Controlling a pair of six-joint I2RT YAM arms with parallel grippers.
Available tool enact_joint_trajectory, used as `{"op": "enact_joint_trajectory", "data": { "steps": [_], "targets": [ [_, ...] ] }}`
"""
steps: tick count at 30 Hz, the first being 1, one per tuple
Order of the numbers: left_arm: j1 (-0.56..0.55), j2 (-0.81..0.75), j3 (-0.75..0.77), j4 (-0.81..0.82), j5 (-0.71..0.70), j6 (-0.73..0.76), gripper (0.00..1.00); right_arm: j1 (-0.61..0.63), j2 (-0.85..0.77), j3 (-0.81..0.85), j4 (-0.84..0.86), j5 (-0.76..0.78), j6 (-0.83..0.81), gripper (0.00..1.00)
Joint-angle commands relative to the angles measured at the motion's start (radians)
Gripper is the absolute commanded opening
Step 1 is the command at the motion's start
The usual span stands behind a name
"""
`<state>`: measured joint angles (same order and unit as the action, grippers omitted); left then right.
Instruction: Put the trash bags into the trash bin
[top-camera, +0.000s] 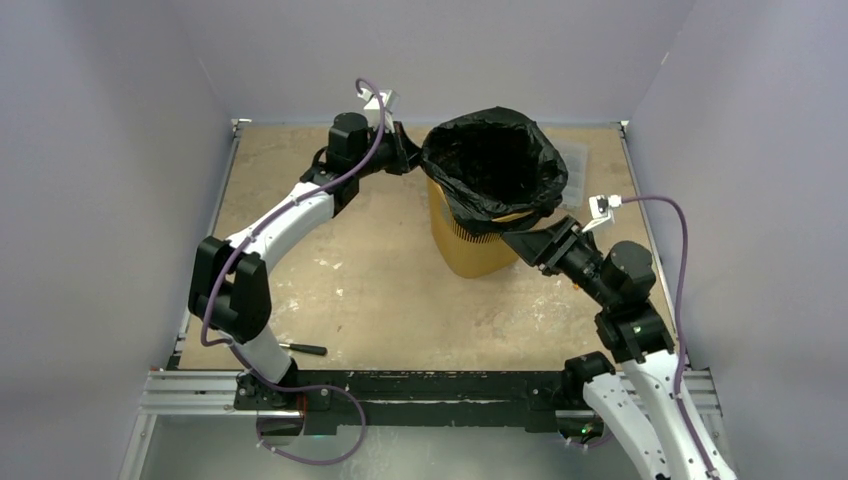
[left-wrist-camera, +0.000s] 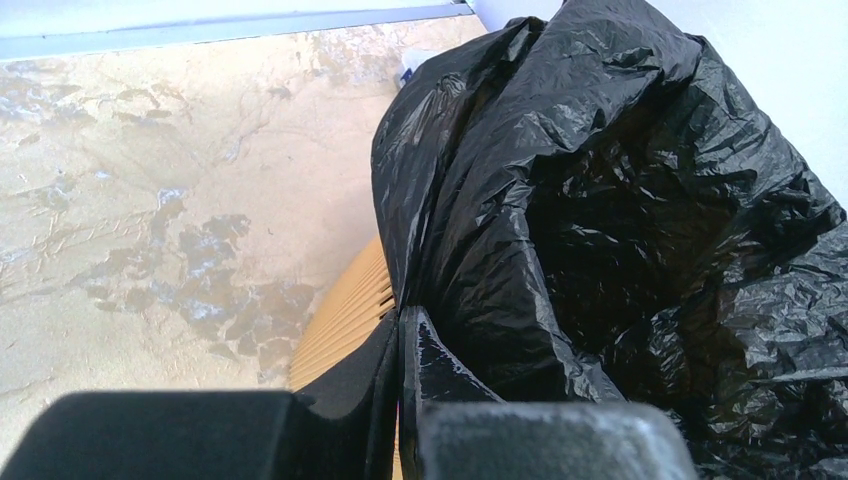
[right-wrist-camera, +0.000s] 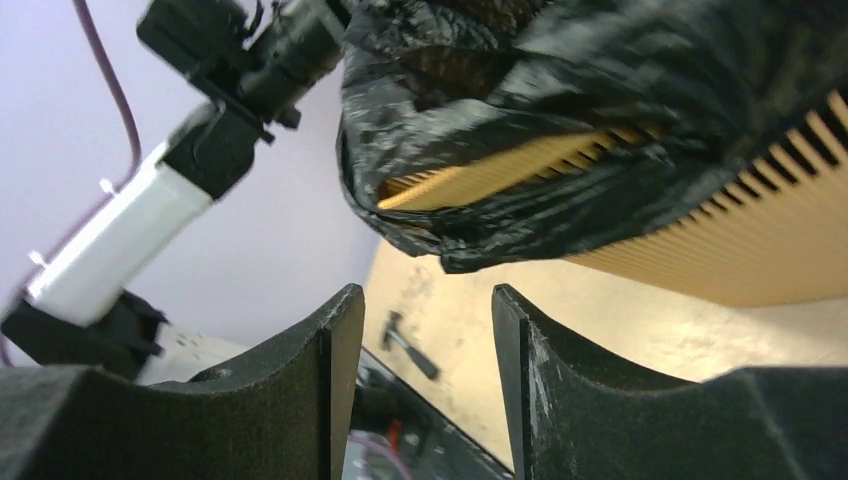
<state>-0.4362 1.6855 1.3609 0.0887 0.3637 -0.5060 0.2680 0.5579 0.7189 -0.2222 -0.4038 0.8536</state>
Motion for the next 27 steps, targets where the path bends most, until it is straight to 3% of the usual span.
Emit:
{"op": "enact_joint_trajectory", "data": {
  "steps": [1,10,24,27],
  "targets": [
    [0.002,-0.061,-0.009,0.047,0.042,-0.019,0.0,-0.001,-0.08,-0.103,0.247,0.089,0.359,0.53],
    [0.001,-0.06,-0.002,0.05,0.058,-0.023,0.0,-0.001,0.013,-0.119,0.267,0.093,0.505,0.53],
    [0.002,-0.06,0.008,0.038,0.058,-0.017,0.0,0.0,0.001,-0.11,0.104,0.144,0.491,0.51],
    [0.002,-0.058,0.007,0.04,0.058,-0.019,0.0,-0.001,0.002,-0.143,0.135,0.135,0.504,0.5]
  ]
}}
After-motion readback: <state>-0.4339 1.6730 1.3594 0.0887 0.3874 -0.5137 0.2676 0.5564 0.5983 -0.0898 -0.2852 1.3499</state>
